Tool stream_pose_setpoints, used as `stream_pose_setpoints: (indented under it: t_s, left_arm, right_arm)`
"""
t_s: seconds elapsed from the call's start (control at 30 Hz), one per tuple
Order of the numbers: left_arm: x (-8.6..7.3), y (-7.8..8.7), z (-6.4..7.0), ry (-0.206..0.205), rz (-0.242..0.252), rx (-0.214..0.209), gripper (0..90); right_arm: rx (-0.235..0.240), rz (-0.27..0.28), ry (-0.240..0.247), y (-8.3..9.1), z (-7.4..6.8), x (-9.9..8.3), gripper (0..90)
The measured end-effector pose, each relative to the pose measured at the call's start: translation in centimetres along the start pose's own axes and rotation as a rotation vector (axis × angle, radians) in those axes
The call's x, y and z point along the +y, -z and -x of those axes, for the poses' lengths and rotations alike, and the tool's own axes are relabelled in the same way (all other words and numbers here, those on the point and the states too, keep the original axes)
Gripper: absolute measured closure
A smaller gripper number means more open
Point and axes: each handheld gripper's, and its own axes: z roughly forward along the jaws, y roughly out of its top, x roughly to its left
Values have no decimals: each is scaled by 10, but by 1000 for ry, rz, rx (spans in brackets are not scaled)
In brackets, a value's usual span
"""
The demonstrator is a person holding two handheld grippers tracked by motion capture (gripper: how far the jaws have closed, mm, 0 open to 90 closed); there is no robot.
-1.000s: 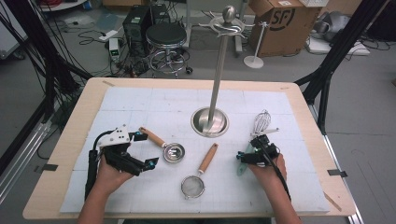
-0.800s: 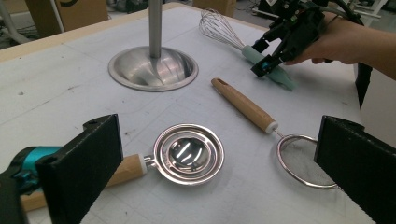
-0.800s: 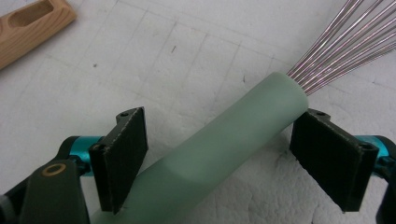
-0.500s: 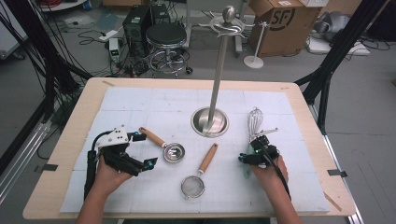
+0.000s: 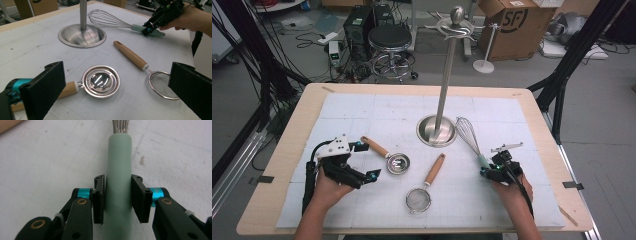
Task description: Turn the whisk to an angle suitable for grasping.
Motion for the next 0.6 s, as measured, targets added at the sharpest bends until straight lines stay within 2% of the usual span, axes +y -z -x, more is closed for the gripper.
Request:
stream_pose_setpoints:
  t_s: [0.2,0.33,0.43,0.6]
  left_arm:
    - [0,-1,0,-6,-2,-5,17]
    - [0,-2,0,-2,-2,-5,17]
    - [1,-3,1,-5,-3,-7,16]
    - [1,-5,2,-2,-7,-10,17]
  right_arm:
    - [20,-12,-6,11,6,-14,664]
    - [39,-15,14,17,8,-23,655]
    - [76,-4,33,17,11,-25,608]
    - [96,3,50,14,10,-22,537]
